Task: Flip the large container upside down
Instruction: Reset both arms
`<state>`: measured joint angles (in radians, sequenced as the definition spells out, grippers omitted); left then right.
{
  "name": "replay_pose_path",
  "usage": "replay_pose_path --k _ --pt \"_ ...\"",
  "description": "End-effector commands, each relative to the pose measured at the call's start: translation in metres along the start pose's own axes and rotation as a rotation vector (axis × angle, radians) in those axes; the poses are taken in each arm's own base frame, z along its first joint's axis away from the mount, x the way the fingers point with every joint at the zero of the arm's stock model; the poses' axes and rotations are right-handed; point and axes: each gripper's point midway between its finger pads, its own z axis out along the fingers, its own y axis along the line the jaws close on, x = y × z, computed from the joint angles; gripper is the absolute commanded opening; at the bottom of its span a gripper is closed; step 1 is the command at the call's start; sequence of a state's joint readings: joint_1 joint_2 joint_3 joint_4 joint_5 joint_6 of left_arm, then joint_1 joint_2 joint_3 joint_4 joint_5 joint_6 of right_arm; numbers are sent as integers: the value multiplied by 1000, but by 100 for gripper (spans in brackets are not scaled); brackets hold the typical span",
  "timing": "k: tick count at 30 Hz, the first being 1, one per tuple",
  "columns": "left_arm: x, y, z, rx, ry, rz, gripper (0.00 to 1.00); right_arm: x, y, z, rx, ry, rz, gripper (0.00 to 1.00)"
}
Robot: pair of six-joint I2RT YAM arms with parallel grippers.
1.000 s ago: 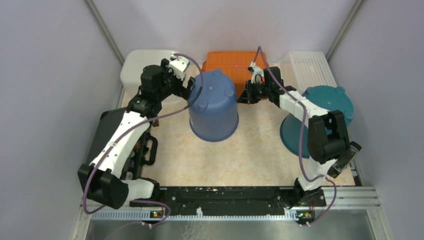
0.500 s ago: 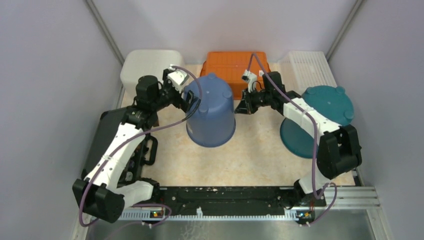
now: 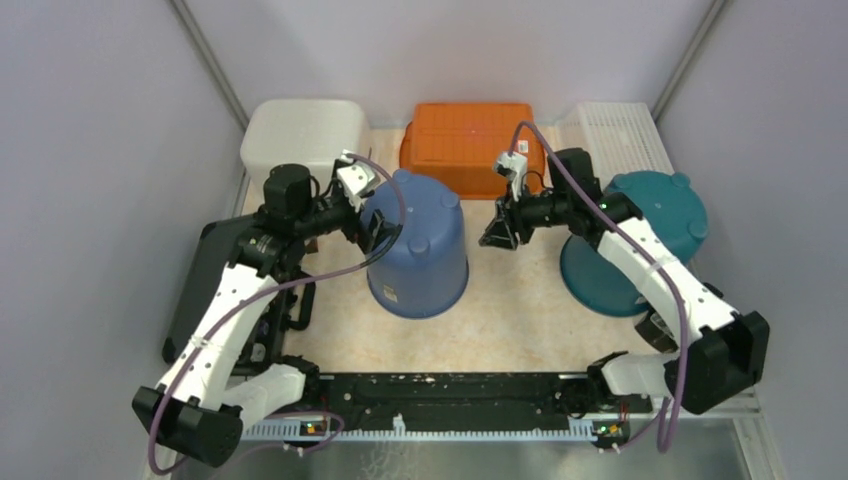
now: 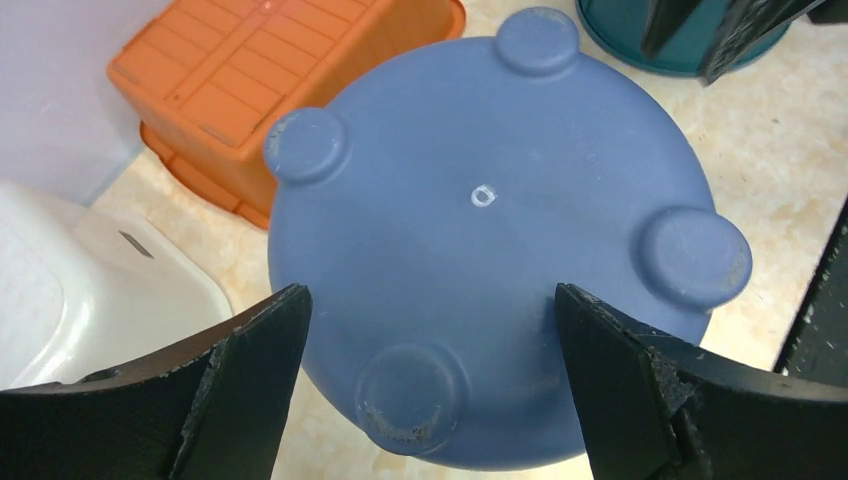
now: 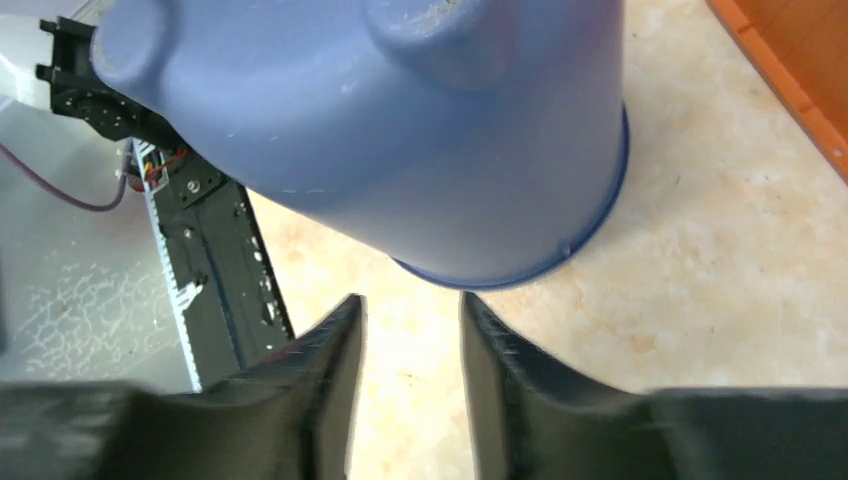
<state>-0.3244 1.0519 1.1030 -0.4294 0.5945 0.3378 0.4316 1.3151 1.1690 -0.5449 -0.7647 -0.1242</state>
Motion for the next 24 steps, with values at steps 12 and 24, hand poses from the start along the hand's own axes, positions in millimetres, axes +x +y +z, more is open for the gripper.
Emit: replay_pose_path --k 12,24 --pt "-49 -69 -106 90 -21 233 99 -10 125 -163 80 -73 -578 99" --pt "36 -149 -151 328 28 390 99 84 199 -207 80 -155 -861 99"
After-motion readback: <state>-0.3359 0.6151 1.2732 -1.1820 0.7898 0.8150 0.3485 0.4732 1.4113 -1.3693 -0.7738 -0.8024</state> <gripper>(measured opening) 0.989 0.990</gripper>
